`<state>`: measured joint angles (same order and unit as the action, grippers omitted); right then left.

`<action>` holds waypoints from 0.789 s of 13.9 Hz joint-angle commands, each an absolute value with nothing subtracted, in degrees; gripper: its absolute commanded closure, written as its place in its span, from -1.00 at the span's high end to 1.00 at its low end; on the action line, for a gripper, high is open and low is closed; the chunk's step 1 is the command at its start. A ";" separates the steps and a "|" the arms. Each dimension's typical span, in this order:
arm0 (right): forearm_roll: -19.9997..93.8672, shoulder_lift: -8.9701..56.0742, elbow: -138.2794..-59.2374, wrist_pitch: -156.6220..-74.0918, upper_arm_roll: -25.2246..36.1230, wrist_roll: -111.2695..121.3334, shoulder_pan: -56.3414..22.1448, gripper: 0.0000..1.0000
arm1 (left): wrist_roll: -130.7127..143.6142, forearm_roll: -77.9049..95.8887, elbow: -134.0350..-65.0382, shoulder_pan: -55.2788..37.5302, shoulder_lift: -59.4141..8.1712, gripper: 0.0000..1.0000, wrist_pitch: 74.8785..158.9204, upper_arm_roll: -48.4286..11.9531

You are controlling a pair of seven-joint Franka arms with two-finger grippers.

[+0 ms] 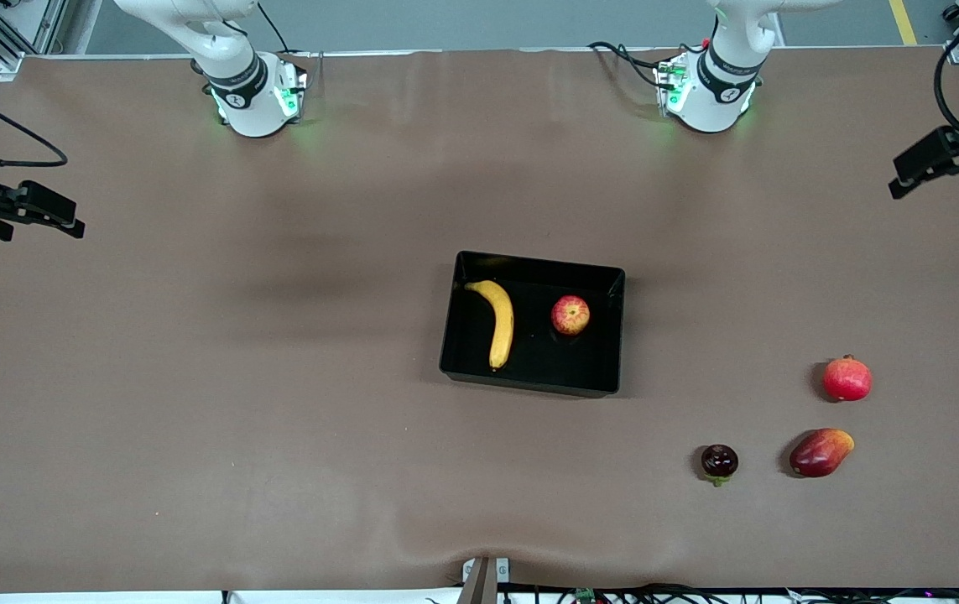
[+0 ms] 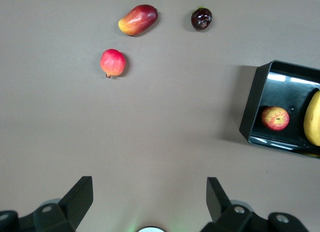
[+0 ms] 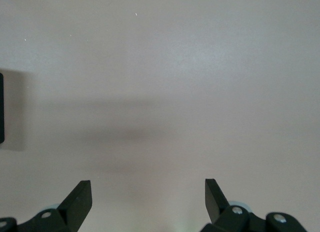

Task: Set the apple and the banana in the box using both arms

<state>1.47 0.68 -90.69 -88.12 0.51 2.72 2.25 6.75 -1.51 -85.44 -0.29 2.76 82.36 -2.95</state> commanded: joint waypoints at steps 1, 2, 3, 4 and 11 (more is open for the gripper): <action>2.81 0.18 -90.53 -87.63 0.44 -0.35 2.29 1.00 | 6.33 -0.70 -94.48 -0.79 9.75 1.00 85.78 -2.11; 2.81 0.18 -90.53 -87.54 0.44 -0.09 2.29 1.00 | 6.68 -0.70 -94.22 -0.79 9.67 1.00 85.26 -2.20; 2.81 0.18 -90.53 -87.10 0.44 -0.09 2.29 1.00 | 6.94 -0.88 -93.35 -0.97 9.32 1.00 83.95 -2.28; 2.81 0.18 -90.53 -87.10 0.44 -0.09 2.29 1.00 | 7.47 -0.88 -92.47 -1.05 9.06 1.00 82.98 -2.37; 2.64 0.18 -90.53 -87.01 0.44 -0.26 2.29 1.00 | 7.03 -0.88 -87.98 -0.62 5.37 1.00 82.18 -2.46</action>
